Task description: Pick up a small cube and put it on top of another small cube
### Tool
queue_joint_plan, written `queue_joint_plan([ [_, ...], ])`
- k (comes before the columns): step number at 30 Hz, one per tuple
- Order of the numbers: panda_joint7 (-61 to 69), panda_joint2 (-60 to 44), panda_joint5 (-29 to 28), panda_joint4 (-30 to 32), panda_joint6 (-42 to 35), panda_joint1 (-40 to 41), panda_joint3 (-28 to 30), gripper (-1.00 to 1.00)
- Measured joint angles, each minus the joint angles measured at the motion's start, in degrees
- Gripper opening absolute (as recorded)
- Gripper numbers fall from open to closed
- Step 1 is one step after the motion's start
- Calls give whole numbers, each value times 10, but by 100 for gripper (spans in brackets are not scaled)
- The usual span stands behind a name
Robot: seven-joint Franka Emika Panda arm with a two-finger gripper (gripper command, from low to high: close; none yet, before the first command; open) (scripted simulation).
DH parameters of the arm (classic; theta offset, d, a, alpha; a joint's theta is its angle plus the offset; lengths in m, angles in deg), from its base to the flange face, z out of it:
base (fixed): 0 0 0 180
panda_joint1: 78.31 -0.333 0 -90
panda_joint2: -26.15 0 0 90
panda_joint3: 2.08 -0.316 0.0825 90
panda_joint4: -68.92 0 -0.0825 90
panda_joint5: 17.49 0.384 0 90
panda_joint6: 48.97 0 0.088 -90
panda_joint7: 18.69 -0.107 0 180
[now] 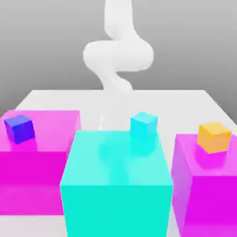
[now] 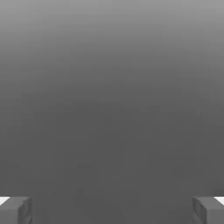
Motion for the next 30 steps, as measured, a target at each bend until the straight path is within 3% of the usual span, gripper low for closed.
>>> queue_joint_plan([
  [12,73,-265,-68,87,144,-123,-179,0],
  [17,102,-367,-58,140,212,-183,-233,0],
  [21,148,-437,-11,185,267,-260,-275,0],
  [23,129,-453,16,220,290,-310,-272,0],
  [26,66,-459,39,270,312,-276,-251,0],
  [30,-54,-441,27,321,321,-242,-230,0],
])
